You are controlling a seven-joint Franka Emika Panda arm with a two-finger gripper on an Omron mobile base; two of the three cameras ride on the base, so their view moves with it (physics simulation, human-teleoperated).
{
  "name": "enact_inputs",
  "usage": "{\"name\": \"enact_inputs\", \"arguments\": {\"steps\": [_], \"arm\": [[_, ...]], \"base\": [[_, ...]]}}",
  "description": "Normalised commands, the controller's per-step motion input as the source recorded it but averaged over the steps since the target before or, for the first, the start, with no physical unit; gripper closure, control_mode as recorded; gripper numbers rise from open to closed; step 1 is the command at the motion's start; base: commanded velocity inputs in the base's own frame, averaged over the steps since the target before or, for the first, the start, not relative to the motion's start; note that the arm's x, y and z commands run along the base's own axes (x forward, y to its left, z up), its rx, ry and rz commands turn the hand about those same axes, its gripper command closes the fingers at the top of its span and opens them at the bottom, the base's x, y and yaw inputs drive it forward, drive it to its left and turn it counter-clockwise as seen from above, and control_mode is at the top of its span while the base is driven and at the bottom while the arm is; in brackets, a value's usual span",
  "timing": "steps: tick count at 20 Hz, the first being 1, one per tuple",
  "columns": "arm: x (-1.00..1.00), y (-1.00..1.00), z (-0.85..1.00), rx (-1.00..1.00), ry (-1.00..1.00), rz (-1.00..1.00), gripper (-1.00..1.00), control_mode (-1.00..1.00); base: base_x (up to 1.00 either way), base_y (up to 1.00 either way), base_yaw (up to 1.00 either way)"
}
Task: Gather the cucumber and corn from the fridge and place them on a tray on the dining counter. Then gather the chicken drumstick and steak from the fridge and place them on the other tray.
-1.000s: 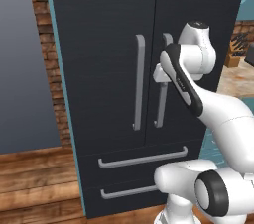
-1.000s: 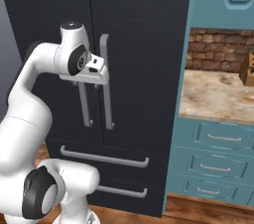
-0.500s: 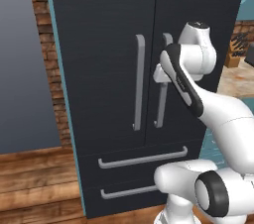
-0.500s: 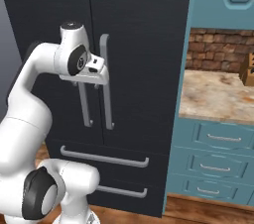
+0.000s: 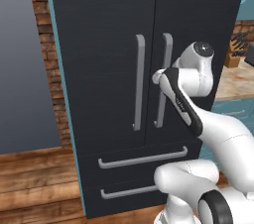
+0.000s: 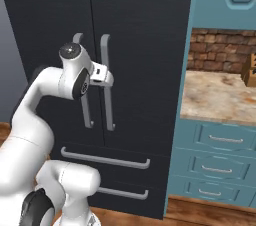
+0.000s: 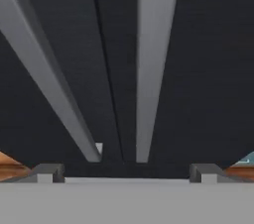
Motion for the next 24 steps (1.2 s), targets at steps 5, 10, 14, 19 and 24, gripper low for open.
{"name": "enact_inputs", "arguments": {"steps": [5, 10, 14, 19, 24], "arm": [[0.37, -0.27, -0.05, 0.00, -0.01, -0.06, -1.00, -1.00], [0.42, -0.02, -0.26, 0.00, -0.01, -0.01, -1.00, -1.00], [0.51, -0.03, -0.38, 0.00, -0.01, 0.00, -1.00, -1.00], [0.51, 0.00, -0.23, 0.00, -0.05, 0.00, -1.00, -1.00], [0.29, 0.00, -0.06, 0.00, -0.04, 0.00, -1.00, -1.00]], "base": [[0.00, 0.00, 0.00], [0.00, 0.00, 0.00], [0.00, 0.00, 0.00], [0.00, 0.00, 0.00], [0.00, 0.00, 0.00]]}}
